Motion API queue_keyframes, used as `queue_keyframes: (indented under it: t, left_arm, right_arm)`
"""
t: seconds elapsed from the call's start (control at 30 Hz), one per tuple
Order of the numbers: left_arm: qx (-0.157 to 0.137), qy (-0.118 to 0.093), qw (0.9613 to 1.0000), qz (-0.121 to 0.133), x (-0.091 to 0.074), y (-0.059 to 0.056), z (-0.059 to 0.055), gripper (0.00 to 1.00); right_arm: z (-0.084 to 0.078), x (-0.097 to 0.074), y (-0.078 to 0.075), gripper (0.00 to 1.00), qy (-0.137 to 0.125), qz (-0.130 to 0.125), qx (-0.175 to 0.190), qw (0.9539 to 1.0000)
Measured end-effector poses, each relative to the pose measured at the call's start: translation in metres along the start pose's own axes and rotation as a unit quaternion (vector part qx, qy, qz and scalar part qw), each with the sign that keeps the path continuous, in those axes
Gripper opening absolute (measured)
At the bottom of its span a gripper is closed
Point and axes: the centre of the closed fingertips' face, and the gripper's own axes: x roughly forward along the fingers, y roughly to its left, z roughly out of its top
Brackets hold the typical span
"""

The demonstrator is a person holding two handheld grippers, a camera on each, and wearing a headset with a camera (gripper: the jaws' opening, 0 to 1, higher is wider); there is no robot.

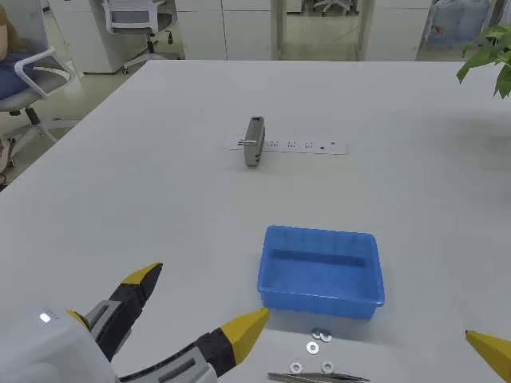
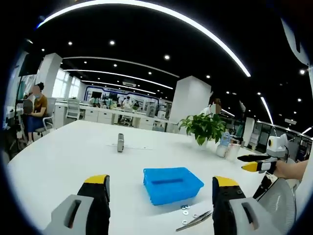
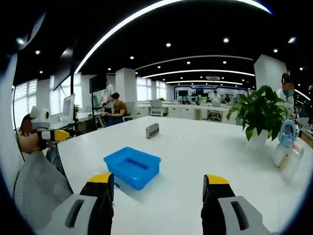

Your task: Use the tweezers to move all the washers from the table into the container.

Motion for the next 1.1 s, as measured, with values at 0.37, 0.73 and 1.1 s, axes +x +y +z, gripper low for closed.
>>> queue_keyframes:
  t: [0.37, 0.73, 1.1]
  left_arm:
    - [0.001, 0.003, 1.0000, 0.000, 0.0002, 0.0000, -0.0014, 0.86]
    - [0.004, 0.006, 1.0000, 0.001, 0.0003, 0.0009, -0.0026, 0.85]
    - [0.011, 0.019, 0.9998, -0.001, 0.0015, -0.0008, -0.0070, 0.84]
  right_arm:
    - [-0.0011, -0.0002, -0.0004, 0.72, 0.002, -0.001, -0.001, 1.0000]
    - [-0.0017, 0.0002, 0.0005, 0.72, 0.004, 0.001, -0.004, 1.0000]
    - [-0.0007, 0.0002, 0.0015, 0.72, 0.002, 0.004, -0.004, 1.0000]
